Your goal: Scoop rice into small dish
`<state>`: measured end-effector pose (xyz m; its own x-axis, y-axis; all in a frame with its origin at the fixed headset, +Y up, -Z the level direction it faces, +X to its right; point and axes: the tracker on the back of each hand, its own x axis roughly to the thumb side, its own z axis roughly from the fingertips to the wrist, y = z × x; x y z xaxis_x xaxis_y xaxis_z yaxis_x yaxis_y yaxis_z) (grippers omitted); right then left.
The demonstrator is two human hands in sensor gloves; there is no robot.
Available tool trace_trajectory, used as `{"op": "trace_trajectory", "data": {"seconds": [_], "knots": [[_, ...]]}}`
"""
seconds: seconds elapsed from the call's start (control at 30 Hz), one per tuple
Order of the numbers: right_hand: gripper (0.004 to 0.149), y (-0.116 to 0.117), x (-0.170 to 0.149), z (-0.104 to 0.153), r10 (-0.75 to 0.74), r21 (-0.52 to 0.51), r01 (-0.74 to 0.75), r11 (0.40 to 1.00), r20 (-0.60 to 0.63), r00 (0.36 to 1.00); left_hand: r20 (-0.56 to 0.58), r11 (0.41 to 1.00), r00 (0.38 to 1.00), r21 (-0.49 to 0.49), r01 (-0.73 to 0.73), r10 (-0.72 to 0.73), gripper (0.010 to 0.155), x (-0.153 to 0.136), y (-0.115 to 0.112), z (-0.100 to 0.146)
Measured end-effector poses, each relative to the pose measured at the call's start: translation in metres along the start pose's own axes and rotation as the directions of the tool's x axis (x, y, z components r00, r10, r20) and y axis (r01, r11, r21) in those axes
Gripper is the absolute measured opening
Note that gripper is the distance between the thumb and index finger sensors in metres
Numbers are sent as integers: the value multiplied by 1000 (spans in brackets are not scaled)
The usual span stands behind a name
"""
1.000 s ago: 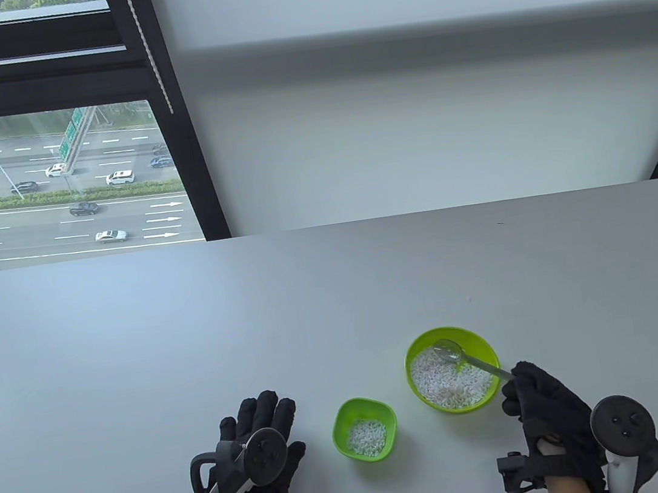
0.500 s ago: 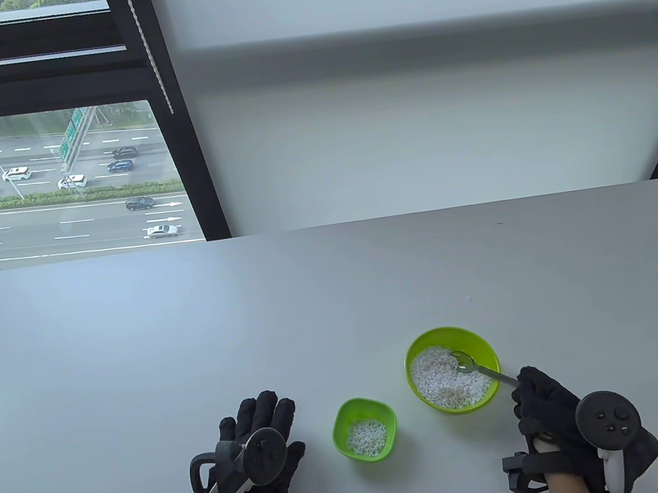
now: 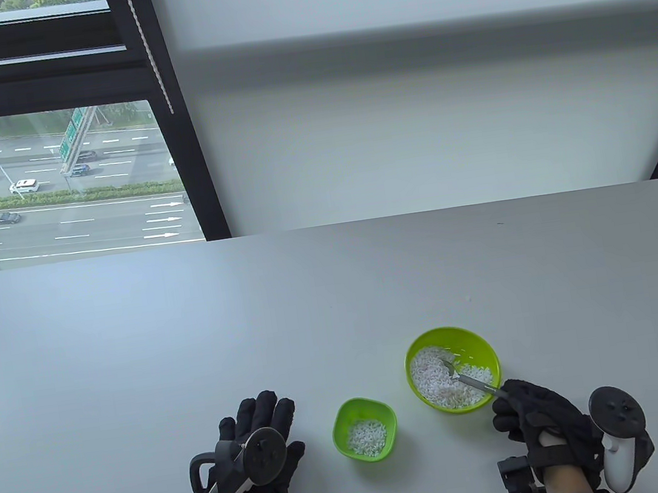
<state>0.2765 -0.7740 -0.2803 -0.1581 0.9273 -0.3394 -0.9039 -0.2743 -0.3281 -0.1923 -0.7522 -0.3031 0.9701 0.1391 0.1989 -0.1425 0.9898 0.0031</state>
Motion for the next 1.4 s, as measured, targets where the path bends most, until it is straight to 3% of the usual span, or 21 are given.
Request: {"op": "trace_trajectory", "data": {"seconds": [0.37,0.83,1.4], "knots": [[44,-10,-9,-4,-139,16,140,990,-52,989,-1,1000,1000,0,-1,1,74,-1,0,0],[44,-7,-6,-2,-150,47,152,987,-36,988,-1,1000,1000,0,0,0,74,-1,0,0],[44,31,22,21,-59,279,28,960,103,993,1,1000,1000,-1,6,-6,74,-1,0,0]]}}
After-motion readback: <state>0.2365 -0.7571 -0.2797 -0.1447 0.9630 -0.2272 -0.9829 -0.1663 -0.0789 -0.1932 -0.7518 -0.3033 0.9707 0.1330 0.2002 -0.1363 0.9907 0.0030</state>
